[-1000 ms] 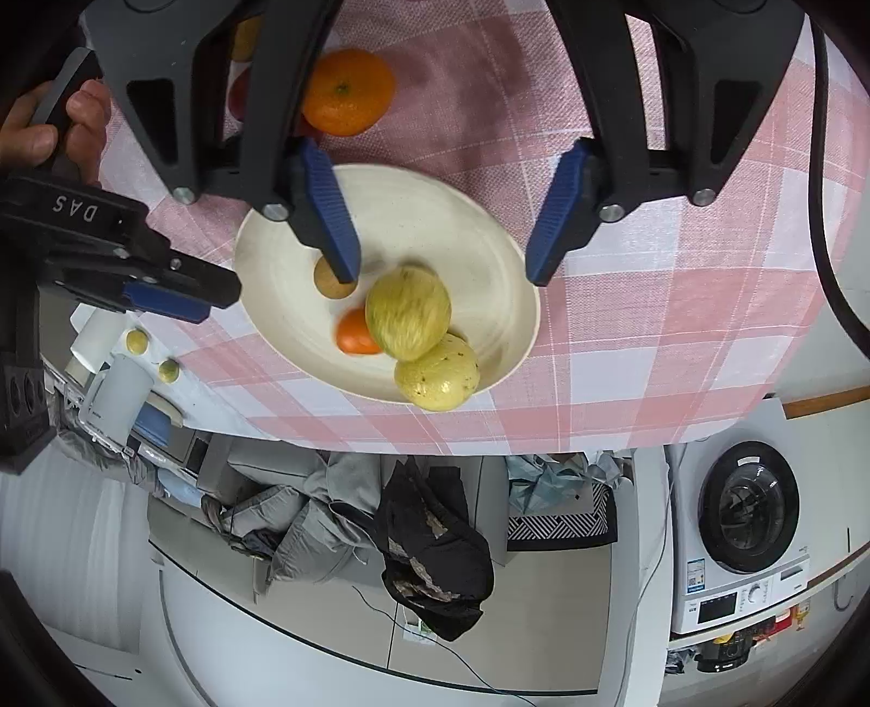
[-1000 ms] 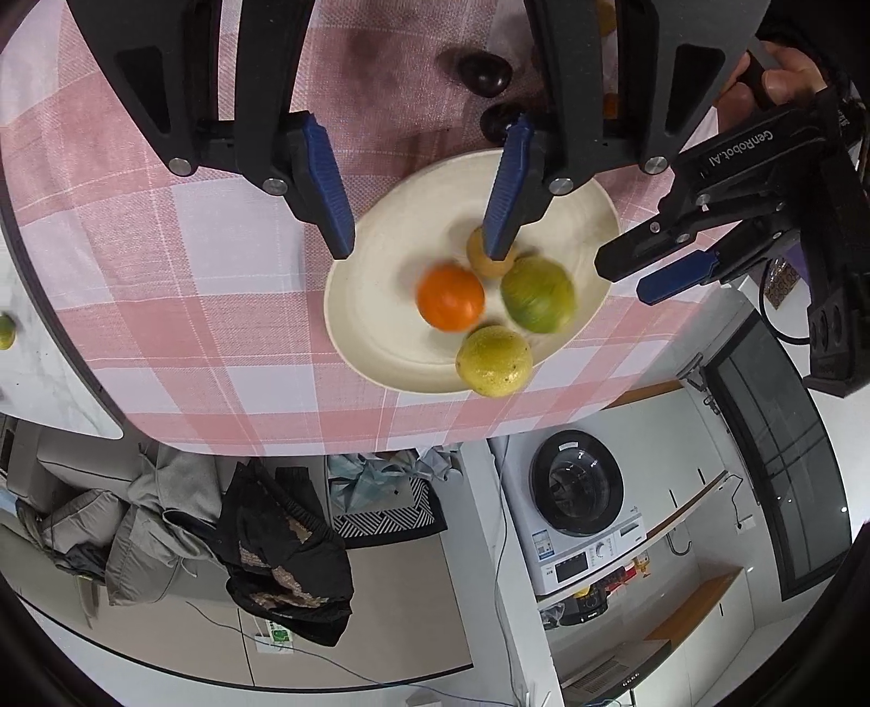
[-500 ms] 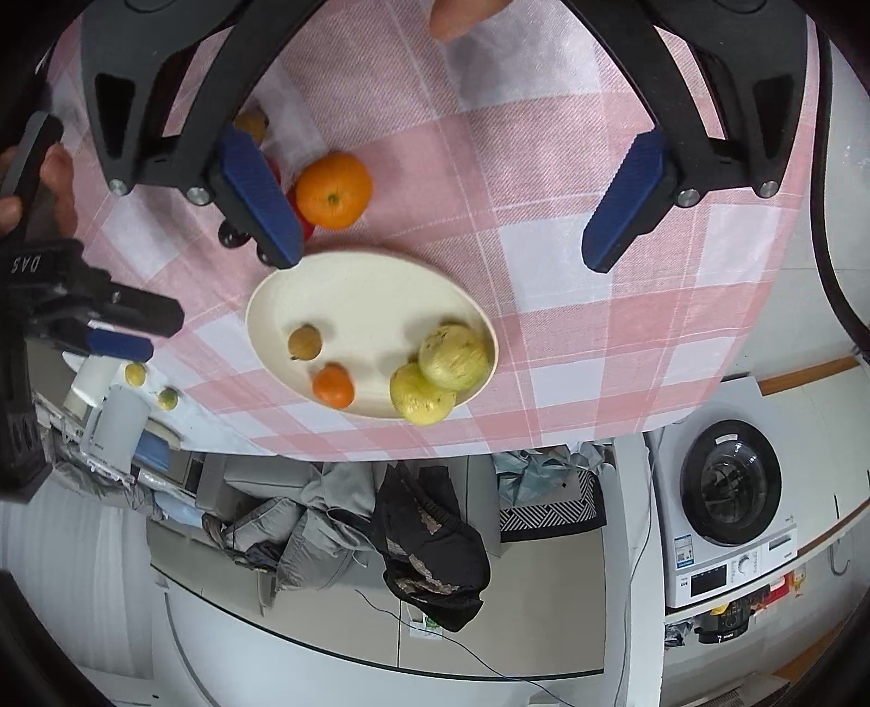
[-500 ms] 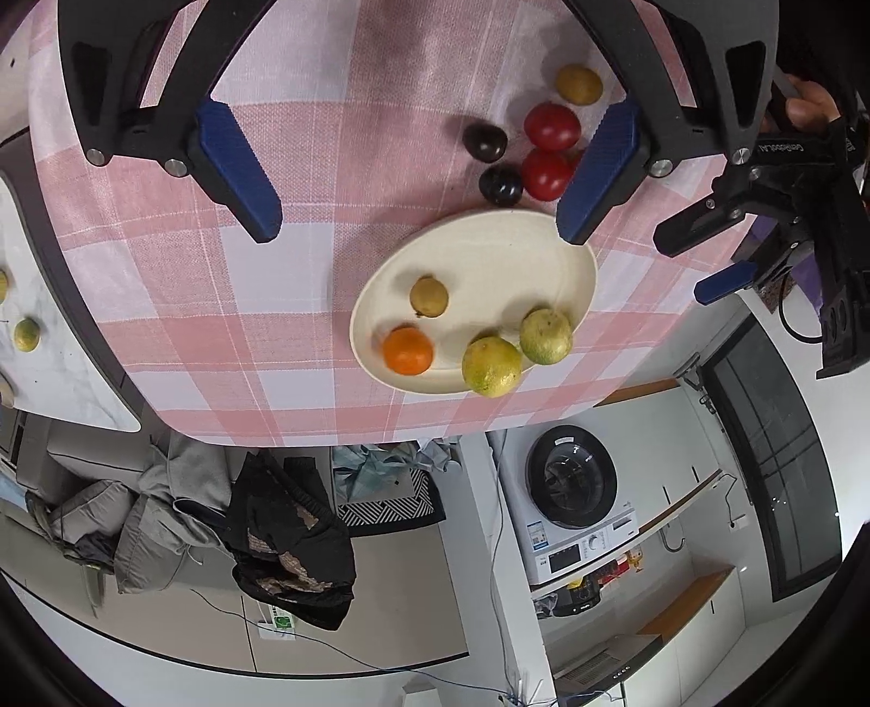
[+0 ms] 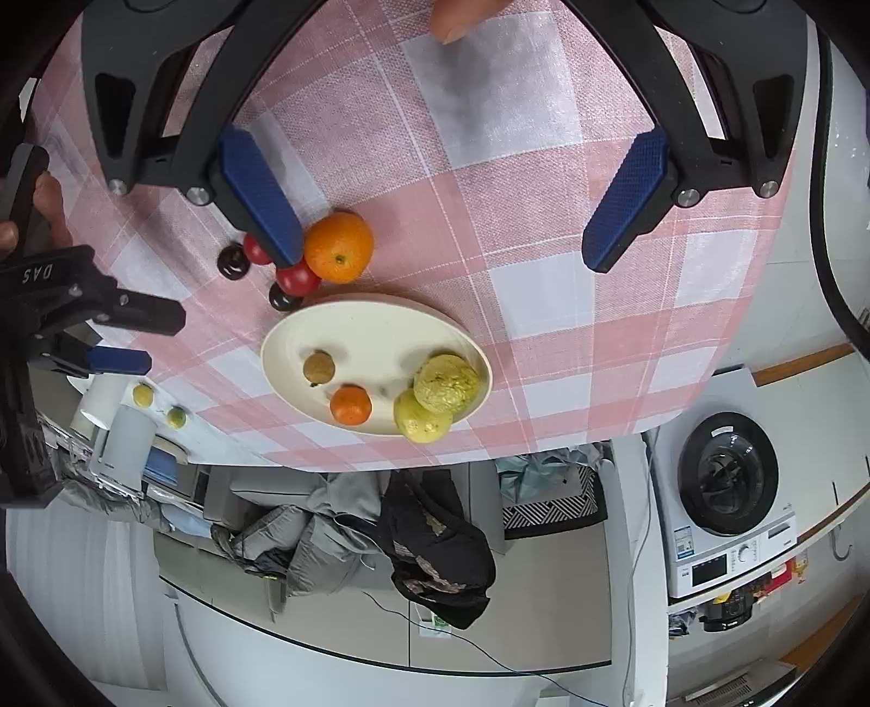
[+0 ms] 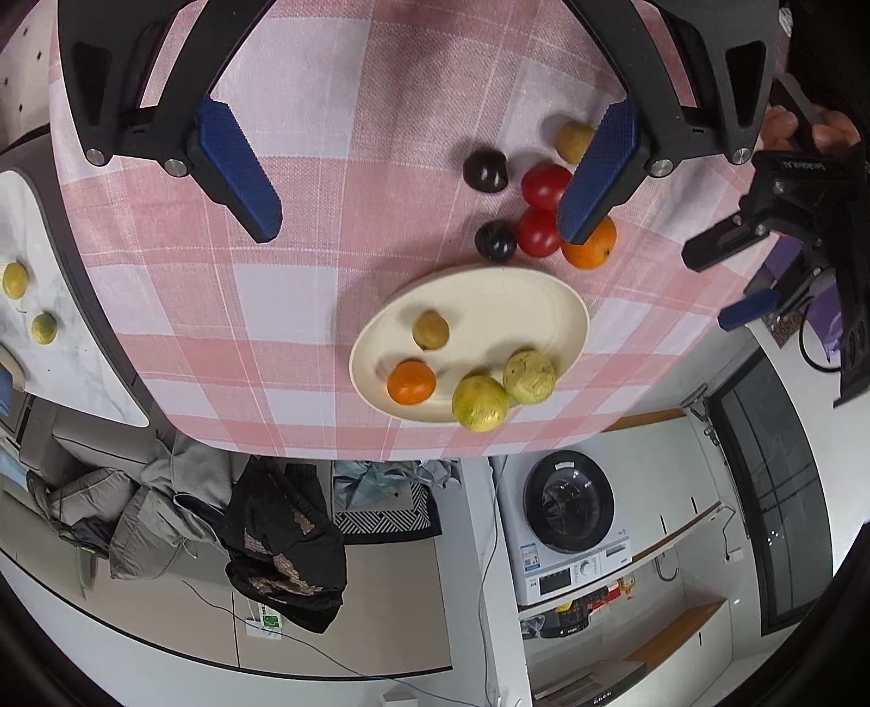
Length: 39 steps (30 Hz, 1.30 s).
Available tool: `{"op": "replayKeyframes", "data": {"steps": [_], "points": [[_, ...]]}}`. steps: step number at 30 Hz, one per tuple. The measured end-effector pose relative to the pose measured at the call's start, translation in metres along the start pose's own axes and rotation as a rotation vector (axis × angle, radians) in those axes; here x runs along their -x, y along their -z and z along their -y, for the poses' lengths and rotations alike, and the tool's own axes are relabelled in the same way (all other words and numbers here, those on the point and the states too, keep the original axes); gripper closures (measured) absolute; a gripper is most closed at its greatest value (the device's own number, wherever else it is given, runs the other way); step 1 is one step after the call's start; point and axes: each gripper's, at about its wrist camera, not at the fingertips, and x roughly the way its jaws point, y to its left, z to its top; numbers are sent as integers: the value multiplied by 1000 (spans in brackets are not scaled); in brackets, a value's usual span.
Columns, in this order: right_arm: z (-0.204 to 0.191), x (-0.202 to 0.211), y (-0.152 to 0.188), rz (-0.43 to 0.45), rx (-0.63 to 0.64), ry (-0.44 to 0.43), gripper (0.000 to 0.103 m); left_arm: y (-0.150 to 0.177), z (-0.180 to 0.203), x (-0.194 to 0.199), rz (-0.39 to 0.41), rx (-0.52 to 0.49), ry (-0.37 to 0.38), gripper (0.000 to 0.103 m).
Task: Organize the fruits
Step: 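Withdraw both open tools from the plate back toward the remaining fruit, then lower the right tool onto a dark purple plum and close its fingers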
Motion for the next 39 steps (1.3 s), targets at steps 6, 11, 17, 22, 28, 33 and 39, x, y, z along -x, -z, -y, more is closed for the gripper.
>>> {"op": "replayKeyframes", "data": {"steps": [6,11,17,22,28,33,39], "points": [[1,-7,15,-57,25,13,0,4,3,-4,-19,-5,9,1],[2,-15,23,-93,43,26,0,6,2,-11,-28,2,12,1],[-3,-22,29,-121,71,24,0,6,2,-14,-34,2,11,1],[-8,-28,32,-149,94,20,0,6,4,-18,-41,-5,14,1],[-10,-41,30,-199,102,19,0,8,4,-21,-51,-4,12,1],[-14,-50,30,-219,126,9,1,8,3,-22,-48,1,11,1],[-18,-53,27,-217,147,-1,13,8,2,-24,-51,3,10,1]]}}
